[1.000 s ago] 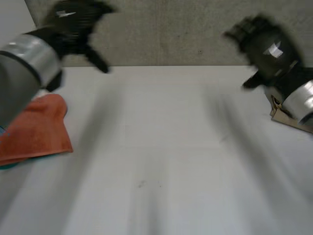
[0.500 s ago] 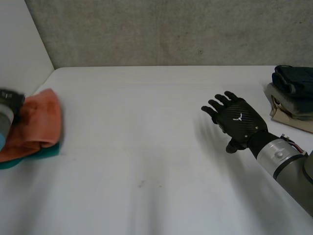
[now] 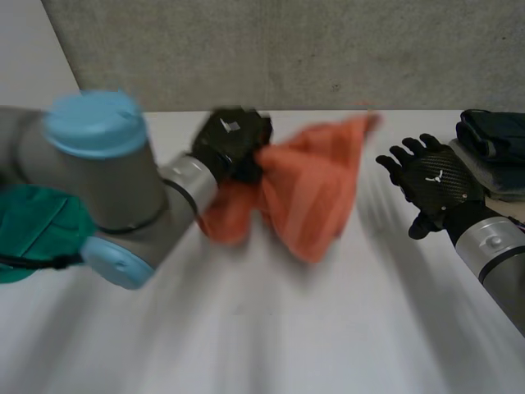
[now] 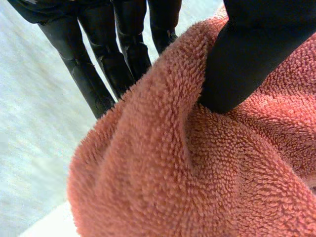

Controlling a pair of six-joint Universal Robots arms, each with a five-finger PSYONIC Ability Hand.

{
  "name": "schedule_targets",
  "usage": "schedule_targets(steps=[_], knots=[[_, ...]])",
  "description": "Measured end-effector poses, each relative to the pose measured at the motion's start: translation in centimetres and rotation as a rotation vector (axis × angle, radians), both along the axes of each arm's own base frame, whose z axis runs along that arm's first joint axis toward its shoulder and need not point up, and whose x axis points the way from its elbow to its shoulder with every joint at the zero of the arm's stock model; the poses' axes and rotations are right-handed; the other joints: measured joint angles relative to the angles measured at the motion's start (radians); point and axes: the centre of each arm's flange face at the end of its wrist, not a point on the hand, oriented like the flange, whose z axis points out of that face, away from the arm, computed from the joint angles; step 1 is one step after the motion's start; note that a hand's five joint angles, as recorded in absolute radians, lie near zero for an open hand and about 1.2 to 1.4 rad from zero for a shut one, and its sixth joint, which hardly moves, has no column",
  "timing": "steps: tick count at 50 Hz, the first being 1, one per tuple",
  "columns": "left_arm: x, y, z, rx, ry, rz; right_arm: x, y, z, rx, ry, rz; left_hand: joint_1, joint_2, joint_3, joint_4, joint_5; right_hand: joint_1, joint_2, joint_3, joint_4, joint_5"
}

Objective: Fold the laundry.

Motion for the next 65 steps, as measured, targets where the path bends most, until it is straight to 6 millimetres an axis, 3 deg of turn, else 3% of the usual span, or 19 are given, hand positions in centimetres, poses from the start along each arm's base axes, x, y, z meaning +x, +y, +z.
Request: schedule_targets(steps=[2, 3, 4, 8, 9, 10, 14, 18, 20, 23, 26, 31, 36, 41, 50, 56, 62, 65], knots=[[-0.9, 0.1, -2.8, 0.056, -0.034, -0.021, -0.1, -0.1, 0.0, 0.01, -0.003, -0.004, -0.25, -0.295, -0.284, -0.312, -0.242, 0.0, 0.0, 0.0, 0.0, 0.0], [-1.1, 0.1, -3.7, 0.073, -0.045, -0.027, -0.1, -0.1, 0.0, 0.014, -0.005, -0.006, -0.25, -0.295, -0.284, -0.312, -0.242, 0.0, 0.0, 0.0, 0.0, 0.0], [-1.4, 0.2, -4.8, 0.096, -0.063, -0.035, -0.1, -0.1, 0.0, 0.022, -0.01, -0.009, -0.485, -0.545, -0.517, -0.552, -0.472, 0.0, 0.0, 0.0, 0.0, 0.0], [-1.8, 0.7, -7.1, 0.145, -0.109, -0.047, -0.5, -0.5, 0.1, 0.049, -0.034, -0.038, -0.667, -0.75, -0.727, -0.77, -0.688, 0.0, 0.0, 0.0, 0.0, 0.0], [-1.8, 0.7, -7.1, 0.145, -0.109, -0.047, -0.5, -0.5, 0.1, 0.049, -0.034, -0.038, -0.667, -0.75, -0.727, -0.77, -0.688, 0.0, 0.0, 0.0, 0.0, 0.0], [-1.8, 0.8, -7.0, 0.15, -0.116, -0.047, -0.8, -0.8, 0.3, 0.066, -0.053, -0.059, -0.782, -0.88, -0.868, -0.902, -0.827, 0.0, 0.0, 0.0, 0.0, 0.0], [-1.2, 1.0, -5.1, 0.131, -0.105, -0.035, -1.3, -1.2, 0.6, 0.102, -0.087, -0.093, -0.79, -0.897, -0.88, -0.92, -0.84, 0.0, 0.0, 0.0, 0.0, 0.0], [0.5, 1.0, -2.4, 0.102, -0.082, -0.002, -1.6, -1.2, 0.9, 0.142, -0.1, -0.108, -0.79, -0.897, -0.88, -0.92, -0.84, 0.0, 0.0, 0.0, 0.0, 0.0], [2.3, 1.0, -0.5, 0.084, -0.066, 0.032, -1.6, -0.8, 1.1, 0.18, -0.097, -0.112, -0.79, -0.897, -0.88, -0.92, -0.84, 0.0, 0.0, 0.0, 0.0, 0.0], [4.1, 1.2, 0.7, 0.078, -0.058, 0.068, -1.6, 0.2, 1.8, 0.22, -0.083, -0.109, -0.79, -0.897, -0.88, -0.92, -0.84, 0.0, 0.0, 0.0, 0.0, 0.0], [5.5, 1.3, 0.6, 0.094, -0.065, 0.098, -1.6, 1.3, 2.5, 0.257, -0.057, -0.105, -0.79, -0.897, -0.88, -0.92, -0.84, 0.0, 0.0, 0.0, 0.0, 0.0], [7.9, 1.2, -1.6, 0.171, -0.108, 0.156, -1.5, 5.3, 3.4, 0.377, 0.058, -0.064, -0.79, -0.897, -0.88, -0.92, -0.84, 0.0, 0.001, 0.001, 0.001, 0.001], [9.0, 1.1, -3.9, 0.238, -0.145, 0.18, -0.4, 8.9, 3.4, 0.458, 0.156, 0.031, -0.79, -0.897, -0.88, -0.92, -0.84, 0.001, 0.002, 0.003, 0.002, 0.002], [9.2, 0.7, -5.2, 0.266, -0.159, 0.187, 1.8, 10.9, 2.3, 0.477, 0.114, 0.105, -0.79, -0.897, -0.88, -0.92, -0.84, 0.001, 0.002, 0.003, 0.002, 0.002], [9.1, 0.5, -5.0, 0.254, -0.143, 0.189, 4.9, 10.3, -3.2, 0.479, 0.017, 0.064, -0.79, -0.897, -0.88, -0.92, -0.84, 0.001, 0.002, 0.003, 0.002, 0.002], [9.2, 0.6, -4.7, 0.249, -0.137, 0.191, 6.6, 10.2, -5.2, 0.4, 0.022, 0.026, -0.79, -0.897, -0.88, -0.92, -0.84, 0.004, 0.005, 0.006, 0.005, 0.005], [9.3, 0.6, -4.7, 0.25, -0.137, 0.197, 7.8, 9.4, -6.5, 0.338, 0.009, 0.011, -0.79, -0.897, -0.88, -0.92, -0.84, 0.215, 0.228, 0.228, 0.215, 0.215], [9.4, 0.6, -4.8, 0.253, -0.138, 0.199, 8.3, 8.8, -7.1, 0.317, 0.0, 0.012, -0.79, -0.897, -0.88, -0.92, -0.84, 0.443, 0.489, 0.483, 0.477, 0.467]])
